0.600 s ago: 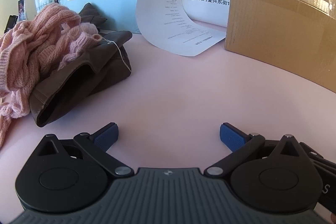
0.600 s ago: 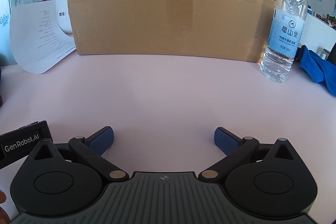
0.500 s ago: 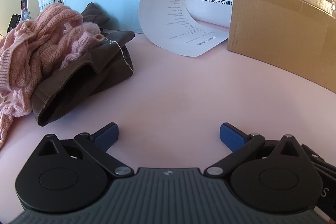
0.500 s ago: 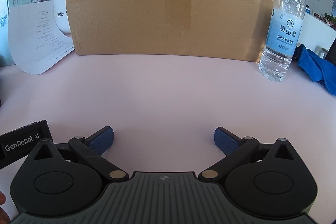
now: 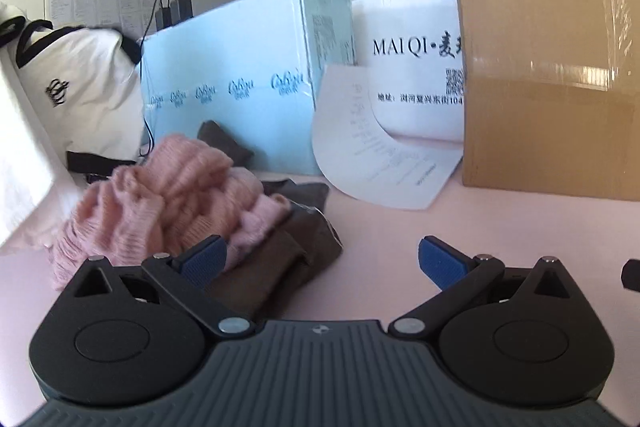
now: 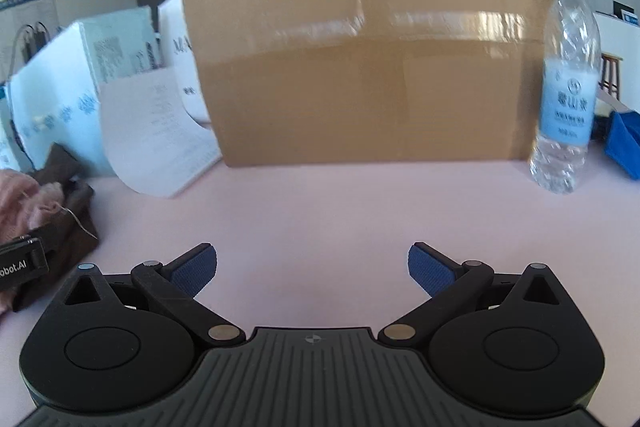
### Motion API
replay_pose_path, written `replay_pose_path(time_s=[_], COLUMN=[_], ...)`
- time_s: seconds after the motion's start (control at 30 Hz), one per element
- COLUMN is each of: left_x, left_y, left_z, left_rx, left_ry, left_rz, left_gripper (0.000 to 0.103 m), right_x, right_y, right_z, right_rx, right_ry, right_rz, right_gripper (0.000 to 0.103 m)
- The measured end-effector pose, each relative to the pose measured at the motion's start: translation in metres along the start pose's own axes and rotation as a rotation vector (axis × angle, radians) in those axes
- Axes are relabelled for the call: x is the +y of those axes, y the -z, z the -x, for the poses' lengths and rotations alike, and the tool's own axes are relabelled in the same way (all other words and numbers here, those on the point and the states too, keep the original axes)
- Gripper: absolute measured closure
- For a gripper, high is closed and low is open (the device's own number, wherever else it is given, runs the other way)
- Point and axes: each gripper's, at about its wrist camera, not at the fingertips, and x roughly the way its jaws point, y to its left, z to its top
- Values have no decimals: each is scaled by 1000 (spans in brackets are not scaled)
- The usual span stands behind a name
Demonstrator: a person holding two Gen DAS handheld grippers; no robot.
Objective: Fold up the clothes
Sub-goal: 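Move both tools toward the pink sweater pile on the table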
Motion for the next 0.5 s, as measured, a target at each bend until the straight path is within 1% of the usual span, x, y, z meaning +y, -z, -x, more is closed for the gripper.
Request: replay_pose_path(time_s=[0.03,0.13,0.17,0.2,0.27,0.33,0.37,0.43,0.5], left_x=[5,40,51,63,86,103,112,130,137], left_y=[-5,-30,-37,-45,-57,-61,-60,-54,-44], left_z=[3,13,17,22,26,27,26,20,10], left_rx=[-8,-35,-55,-82,-115,-118,-100,-42,20], left_ry=[-3,-23,-38,-61,-90,-85,-74,-60,-51], left_rz=[6,82,99,104,93,87,93,105,86], left_gripper=[0,0,0,0,0,0,0,0,0], right_x=[8,54,63,75,97,116,125,152,165], right_y=[-5,-18,-19,-20,-25,-26,-26,-20,-12], right_z=[5,28,33,43,58,61,60,47,33], right_rx=[-29,-166,-198,-257,-313,-289,-276,-234,-217], right_ry=[-24,-100,-113,-155,-278,-334,-352,-394,-376], right_rz=[33,247,280,315,355,370,378,415,402], right_gripper=[0,0,0,0,0,0,0,0,0])
